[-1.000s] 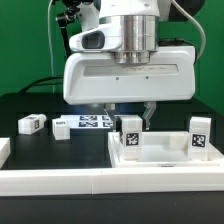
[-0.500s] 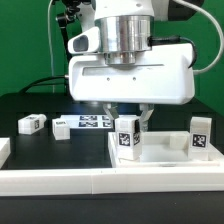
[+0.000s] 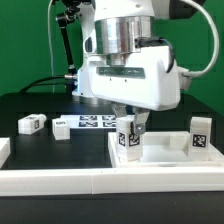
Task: Assemble square table
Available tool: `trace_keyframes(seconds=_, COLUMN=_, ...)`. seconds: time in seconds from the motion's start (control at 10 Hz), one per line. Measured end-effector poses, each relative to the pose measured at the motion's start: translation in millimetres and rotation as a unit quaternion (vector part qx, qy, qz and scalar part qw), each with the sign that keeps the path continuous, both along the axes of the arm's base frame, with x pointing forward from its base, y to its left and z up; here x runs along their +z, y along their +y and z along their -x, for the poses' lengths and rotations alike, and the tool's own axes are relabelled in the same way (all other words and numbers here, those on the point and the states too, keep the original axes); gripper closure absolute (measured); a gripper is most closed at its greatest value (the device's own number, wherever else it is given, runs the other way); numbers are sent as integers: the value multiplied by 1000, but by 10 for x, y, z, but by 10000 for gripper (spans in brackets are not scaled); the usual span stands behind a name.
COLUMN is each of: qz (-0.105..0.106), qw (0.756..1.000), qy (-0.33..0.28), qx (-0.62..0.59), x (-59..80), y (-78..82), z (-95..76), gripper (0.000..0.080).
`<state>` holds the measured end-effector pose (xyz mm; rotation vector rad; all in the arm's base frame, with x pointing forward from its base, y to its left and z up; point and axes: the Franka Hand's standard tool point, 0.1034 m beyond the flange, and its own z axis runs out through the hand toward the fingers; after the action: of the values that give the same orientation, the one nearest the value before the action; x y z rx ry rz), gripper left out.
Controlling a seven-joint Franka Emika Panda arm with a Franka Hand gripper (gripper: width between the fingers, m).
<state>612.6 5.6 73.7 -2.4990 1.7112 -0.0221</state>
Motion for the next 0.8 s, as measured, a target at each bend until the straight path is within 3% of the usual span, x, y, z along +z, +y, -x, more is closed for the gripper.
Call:
trace_keyframes(seconds=0.2, qz=-7, qw=998, qy=2, qx=-62, x=-2, y=11, z=-18, gripper=508)
trace_keyframes(seconds=0.4, qz=-5, qw=999, qy=0, qx=-34, x=-3, y=12, z=-17, gripper=505)
trace_keyframes(seconds=0.6, qz=-1, qw=1000, qy=-4, qx=16, x=-3, y=27, z=-17, gripper=186)
trace_keyframes(seconds=0.8, qz=13, qw=984, qy=-19, qx=174, x=-2, y=6, z=-22, gripper=161)
